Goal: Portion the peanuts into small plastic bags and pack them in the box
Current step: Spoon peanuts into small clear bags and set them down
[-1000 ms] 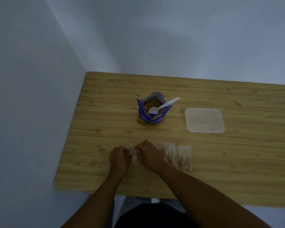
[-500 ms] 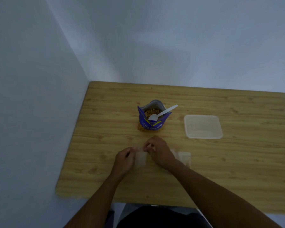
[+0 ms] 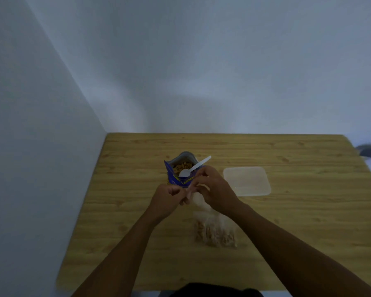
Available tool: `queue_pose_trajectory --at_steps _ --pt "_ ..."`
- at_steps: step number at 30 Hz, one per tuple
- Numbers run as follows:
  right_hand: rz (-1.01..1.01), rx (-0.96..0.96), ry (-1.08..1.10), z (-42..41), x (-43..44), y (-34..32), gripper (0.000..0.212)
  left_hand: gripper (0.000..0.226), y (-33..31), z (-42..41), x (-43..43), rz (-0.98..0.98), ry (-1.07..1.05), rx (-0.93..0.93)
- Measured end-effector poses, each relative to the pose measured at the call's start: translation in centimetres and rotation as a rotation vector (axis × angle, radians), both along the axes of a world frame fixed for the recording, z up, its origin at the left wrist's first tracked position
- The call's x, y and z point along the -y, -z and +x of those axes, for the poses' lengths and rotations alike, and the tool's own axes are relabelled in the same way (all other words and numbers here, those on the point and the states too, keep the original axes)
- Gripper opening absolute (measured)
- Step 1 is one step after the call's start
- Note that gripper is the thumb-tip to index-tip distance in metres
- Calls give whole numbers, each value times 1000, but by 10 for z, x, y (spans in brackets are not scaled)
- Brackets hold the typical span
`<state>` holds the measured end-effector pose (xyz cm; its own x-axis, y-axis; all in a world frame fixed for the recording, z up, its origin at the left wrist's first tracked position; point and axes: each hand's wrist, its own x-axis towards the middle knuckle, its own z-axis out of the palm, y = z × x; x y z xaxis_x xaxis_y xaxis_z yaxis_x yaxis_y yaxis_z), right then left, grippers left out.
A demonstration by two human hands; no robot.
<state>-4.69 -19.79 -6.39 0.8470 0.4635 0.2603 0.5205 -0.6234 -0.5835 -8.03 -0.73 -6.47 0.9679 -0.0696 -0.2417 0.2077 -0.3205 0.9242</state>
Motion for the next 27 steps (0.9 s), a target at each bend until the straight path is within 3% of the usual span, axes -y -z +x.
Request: queue_pose_trajectory --at_steps 6,13,15,17,23,27 --pt "-40 -212 -112 8 18 -21 18 37 -2 15 12 232 -154 246" --pt "293 -422 183 4 10 -31 17 41 1 14 23 256 -104 399" --pt "353 -464 231 5 10 -29 8 34 0 13 24 259 -74 394" --pt "351 -503 240 9 10 -28 11 19 -6 12 25 243 -40 402" --pt "304 -522 117 21 15 -37 22 68 -10 26 11 382 197 462" --pt "320 -510 90 31 17 -41 17 50 -15 36 9 350 197 540"
